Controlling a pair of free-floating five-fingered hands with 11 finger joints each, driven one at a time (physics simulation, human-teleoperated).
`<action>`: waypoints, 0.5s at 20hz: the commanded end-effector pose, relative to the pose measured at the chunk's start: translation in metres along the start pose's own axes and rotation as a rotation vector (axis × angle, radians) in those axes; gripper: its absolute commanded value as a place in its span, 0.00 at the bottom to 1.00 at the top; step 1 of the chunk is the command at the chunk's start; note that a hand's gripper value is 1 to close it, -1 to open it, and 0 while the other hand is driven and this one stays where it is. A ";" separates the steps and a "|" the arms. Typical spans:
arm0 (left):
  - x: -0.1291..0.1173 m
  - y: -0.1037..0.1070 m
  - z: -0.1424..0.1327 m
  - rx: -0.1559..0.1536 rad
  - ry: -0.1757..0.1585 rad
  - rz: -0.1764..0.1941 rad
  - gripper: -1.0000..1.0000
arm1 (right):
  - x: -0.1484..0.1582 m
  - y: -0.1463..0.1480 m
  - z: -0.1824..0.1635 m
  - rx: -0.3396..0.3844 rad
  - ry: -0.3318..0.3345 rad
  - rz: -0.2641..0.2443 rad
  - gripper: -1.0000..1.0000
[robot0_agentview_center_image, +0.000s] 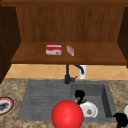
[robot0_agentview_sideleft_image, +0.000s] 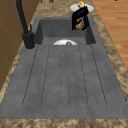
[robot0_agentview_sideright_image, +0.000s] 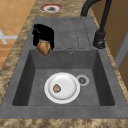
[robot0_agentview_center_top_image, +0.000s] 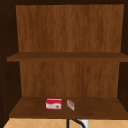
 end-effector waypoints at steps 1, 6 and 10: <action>-0.038 -0.015 -0.013 0.025 0.019 0.020 1.00 | 0.000 0.000 0.000 0.000 0.000 0.000 0.50; -0.088 -0.038 -0.033 0.032 0.028 0.017 1.00 | 0.000 0.000 0.000 0.000 0.000 0.000 0.50; -0.111 -0.060 -0.060 0.020 0.025 0.009 1.00 | 0.000 0.000 0.000 0.000 0.000 0.000 0.50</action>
